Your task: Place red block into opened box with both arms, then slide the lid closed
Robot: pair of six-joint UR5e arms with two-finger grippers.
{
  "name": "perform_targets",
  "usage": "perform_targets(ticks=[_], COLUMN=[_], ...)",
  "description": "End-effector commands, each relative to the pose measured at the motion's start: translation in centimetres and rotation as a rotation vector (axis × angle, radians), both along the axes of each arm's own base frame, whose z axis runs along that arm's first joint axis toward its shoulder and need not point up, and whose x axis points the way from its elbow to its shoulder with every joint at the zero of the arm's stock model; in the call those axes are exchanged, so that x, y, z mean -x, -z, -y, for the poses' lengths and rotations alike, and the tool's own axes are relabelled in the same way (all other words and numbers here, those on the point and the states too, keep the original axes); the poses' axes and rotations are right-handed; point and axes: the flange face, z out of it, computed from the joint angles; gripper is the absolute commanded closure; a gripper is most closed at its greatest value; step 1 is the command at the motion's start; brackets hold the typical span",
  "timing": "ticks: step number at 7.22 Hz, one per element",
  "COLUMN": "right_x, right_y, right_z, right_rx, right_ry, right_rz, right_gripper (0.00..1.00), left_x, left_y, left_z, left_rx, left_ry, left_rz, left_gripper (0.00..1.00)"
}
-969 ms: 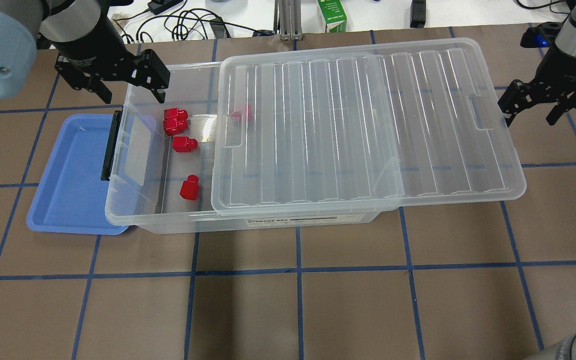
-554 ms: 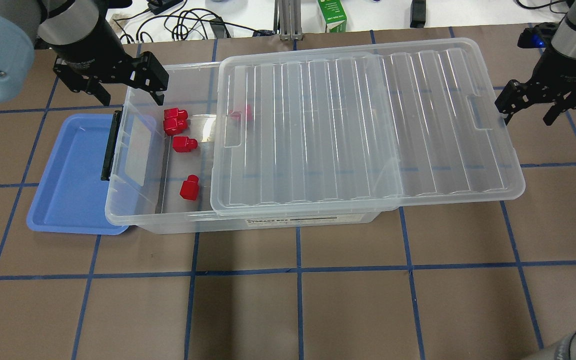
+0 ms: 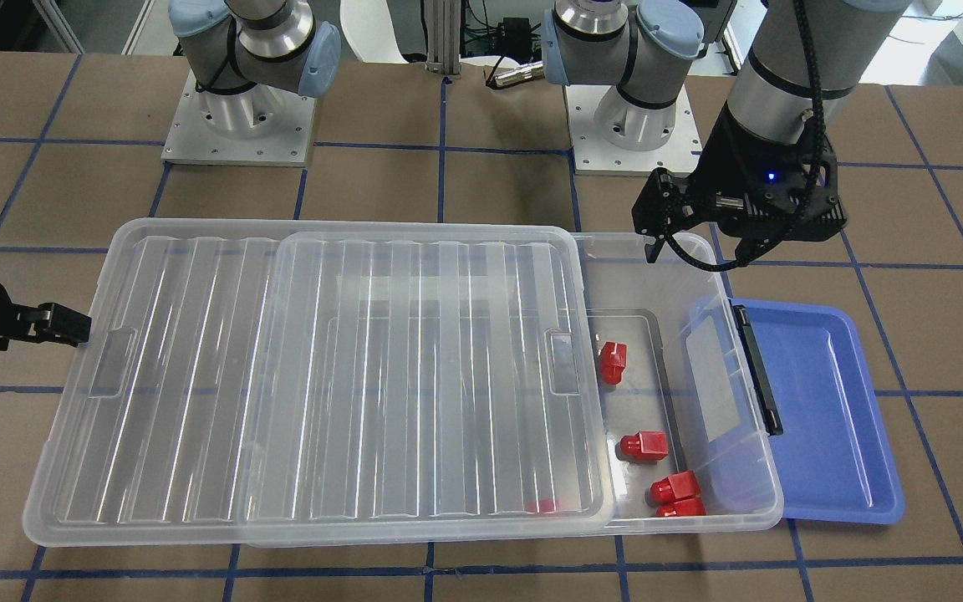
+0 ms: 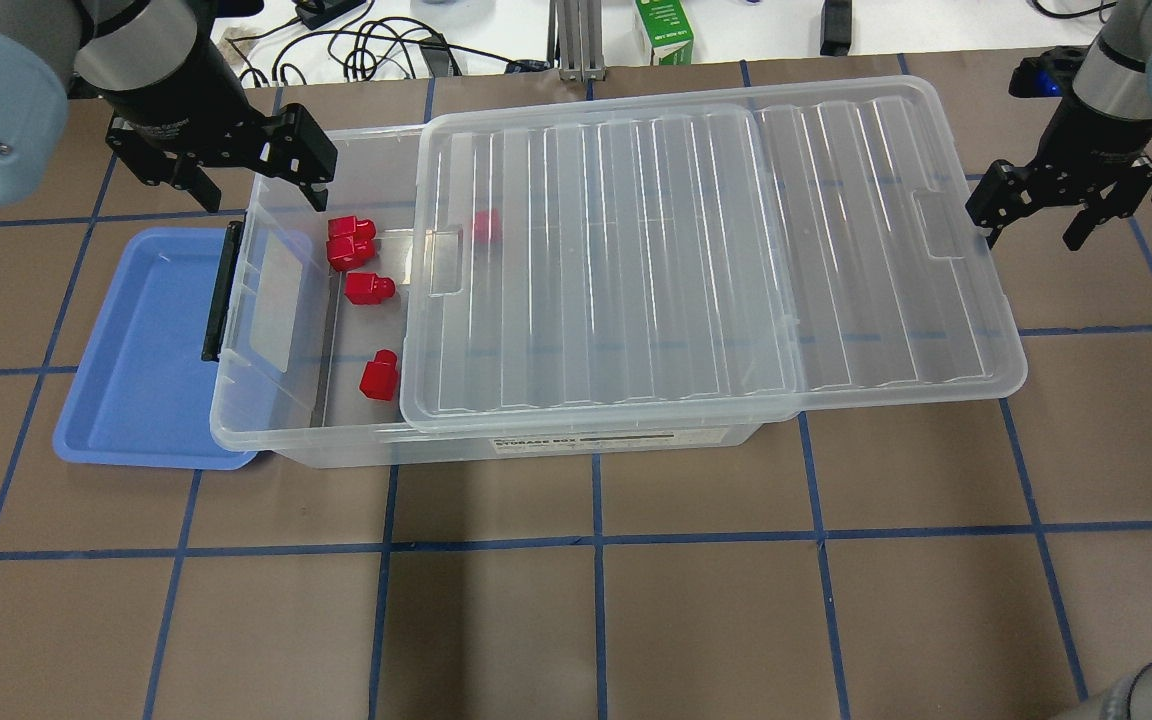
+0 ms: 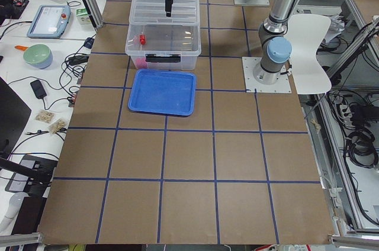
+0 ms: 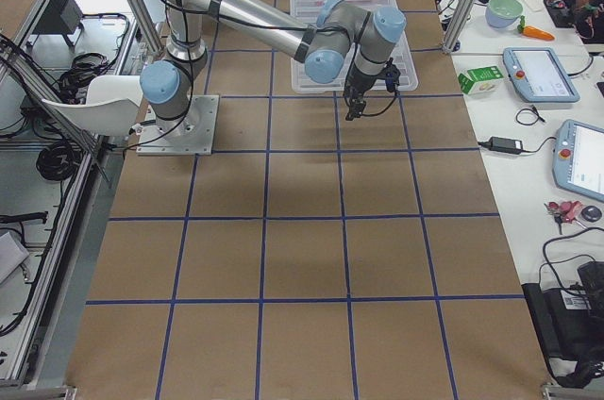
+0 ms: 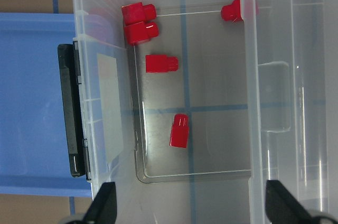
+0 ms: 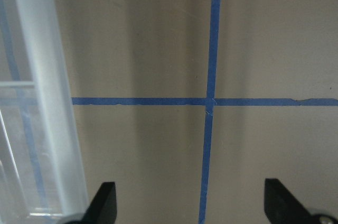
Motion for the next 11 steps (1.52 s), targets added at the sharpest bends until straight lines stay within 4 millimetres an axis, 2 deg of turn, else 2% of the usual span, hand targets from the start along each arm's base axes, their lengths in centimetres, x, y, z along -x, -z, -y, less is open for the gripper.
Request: perform_targets(ticks=[1, 3, 7, 9, 11], right_x=[-2.4, -2.8, -6.8, -7.8, -9.9], right_y=[0.0, -0.1, 0.1, 0.0, 0.1], right_z=[0.2, 0.2, 0.4, 0.3, 0.3], right_rx=[0.001, 0.002, 0.0, 0.003, 0.002], right_ry=[0.021, 0.018, 0.039, 0.06, 0.065], right_rz=[-0.013, -0.01, -0.029, -0.033, -0.04], right_gripper=[0.0, 0.0, 0.0, 0.0, 0.0], left_x=[0.0, 0.0, 0.1, 0.1, 0.1], left_y=[0.1, 0.0, -0.2, -0.1, 0.0], left_z=[0.0, 0.0, 0.0, -0.1, -0.1], left_rx=[-0.001, 0.0, 0.003, 0.0, -0.001], left_ry=[0.0, 0.0, 0.002, 0.002, 0.002], left_rz=[0.0, 0.0, 0.0, 0.0, 0.0], left_gripper=[0.0, 0.0, 0.0, 0.0, 0.0])
